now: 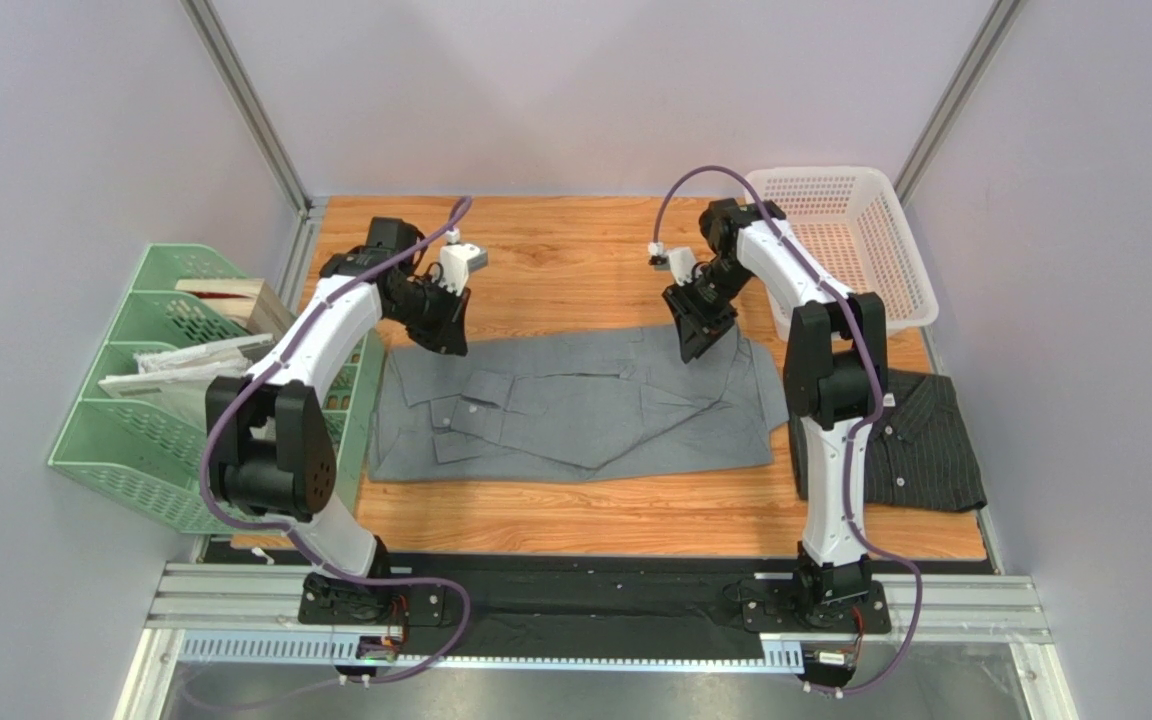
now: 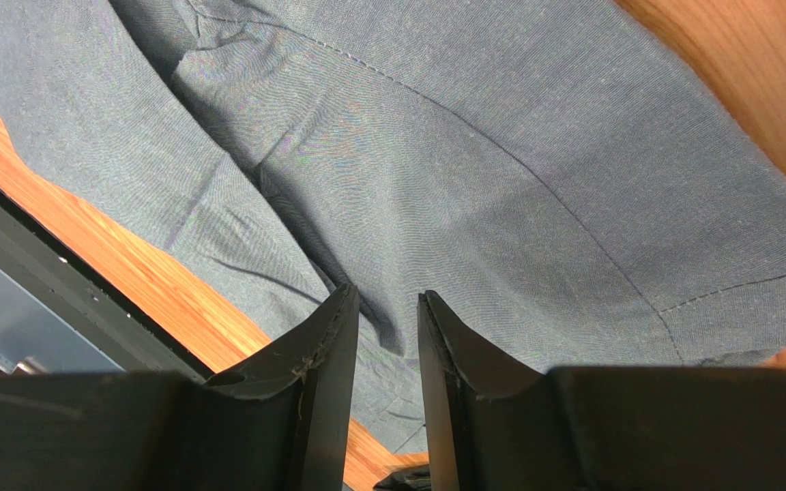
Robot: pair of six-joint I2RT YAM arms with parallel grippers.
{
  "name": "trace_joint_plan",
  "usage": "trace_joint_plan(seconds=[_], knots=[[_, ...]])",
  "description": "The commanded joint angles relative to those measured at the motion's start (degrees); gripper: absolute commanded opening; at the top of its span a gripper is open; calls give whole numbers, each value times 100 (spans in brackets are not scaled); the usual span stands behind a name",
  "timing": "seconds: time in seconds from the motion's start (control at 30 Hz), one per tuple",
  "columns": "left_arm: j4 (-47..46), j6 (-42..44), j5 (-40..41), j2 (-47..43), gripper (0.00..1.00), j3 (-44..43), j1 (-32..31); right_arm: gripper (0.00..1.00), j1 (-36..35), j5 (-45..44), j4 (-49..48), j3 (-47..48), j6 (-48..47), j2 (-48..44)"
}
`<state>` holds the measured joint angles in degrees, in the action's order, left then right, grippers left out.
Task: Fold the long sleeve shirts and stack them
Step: Fold the shirt
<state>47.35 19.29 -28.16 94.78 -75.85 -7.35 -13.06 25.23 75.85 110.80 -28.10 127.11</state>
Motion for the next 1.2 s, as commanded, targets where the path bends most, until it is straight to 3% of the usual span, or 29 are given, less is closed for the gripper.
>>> trace_joint_plan(seconds=[0.0, 0.1, 0.2, 0.73, 1.17], knots=[[116, 321, -347, -216, 7, 106, -3, 33, -21, 105, 52, 170, 111, 51], [431, 767, -470, 502, 42, -304, -3, 33, -21, 105, 61, 170, 120, 60], [1091, 1366, -874, 1224, 57, -851, -3, 33, -21, 96, 87, 143, 111, 60], [2348, 2992, -1262, 2958, 59, -2539, -363, 33, -30, 87, 105, 38, 138, 77], [2401, 3046, -1008, 3336, 59, -2874, -661, 33, -21, 52, 149, 64, 138, 130]])
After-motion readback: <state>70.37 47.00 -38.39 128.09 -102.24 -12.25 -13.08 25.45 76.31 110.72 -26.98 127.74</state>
